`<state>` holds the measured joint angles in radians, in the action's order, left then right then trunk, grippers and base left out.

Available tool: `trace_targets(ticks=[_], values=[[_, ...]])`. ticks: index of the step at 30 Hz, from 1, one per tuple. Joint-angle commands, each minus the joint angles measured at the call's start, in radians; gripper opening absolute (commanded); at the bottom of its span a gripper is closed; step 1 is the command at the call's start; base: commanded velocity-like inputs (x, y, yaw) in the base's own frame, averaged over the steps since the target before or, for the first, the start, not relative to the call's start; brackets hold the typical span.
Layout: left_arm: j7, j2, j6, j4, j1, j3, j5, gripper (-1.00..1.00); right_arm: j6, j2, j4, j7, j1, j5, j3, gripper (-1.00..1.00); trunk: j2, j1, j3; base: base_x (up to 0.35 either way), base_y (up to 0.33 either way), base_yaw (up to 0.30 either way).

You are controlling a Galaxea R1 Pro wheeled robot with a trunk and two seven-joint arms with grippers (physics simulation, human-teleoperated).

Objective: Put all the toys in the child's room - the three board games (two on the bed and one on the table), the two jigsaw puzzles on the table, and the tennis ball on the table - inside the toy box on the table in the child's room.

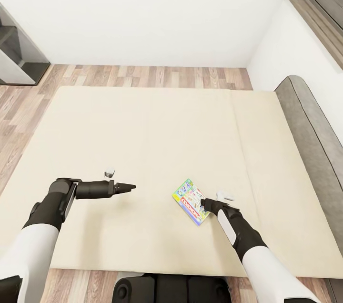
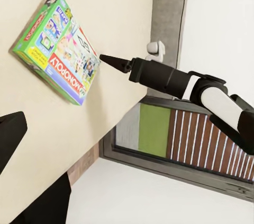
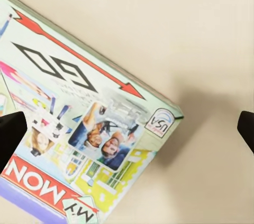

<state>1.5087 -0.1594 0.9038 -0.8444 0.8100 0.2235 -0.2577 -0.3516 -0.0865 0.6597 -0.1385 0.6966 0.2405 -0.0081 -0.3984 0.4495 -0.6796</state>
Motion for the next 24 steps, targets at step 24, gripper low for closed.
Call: trace_targets(ticks=[24], values=[[0.005, 0.003, 0.014, -0.001, 0.0, 0.002, -0.011, 1.0, -0.145, -0.009, -0.011, -0.015, 0.173, 0.015, -0.004, 1.0, -0.002, 0.001, -0.001, 0.0, 0.0, 0.0]])
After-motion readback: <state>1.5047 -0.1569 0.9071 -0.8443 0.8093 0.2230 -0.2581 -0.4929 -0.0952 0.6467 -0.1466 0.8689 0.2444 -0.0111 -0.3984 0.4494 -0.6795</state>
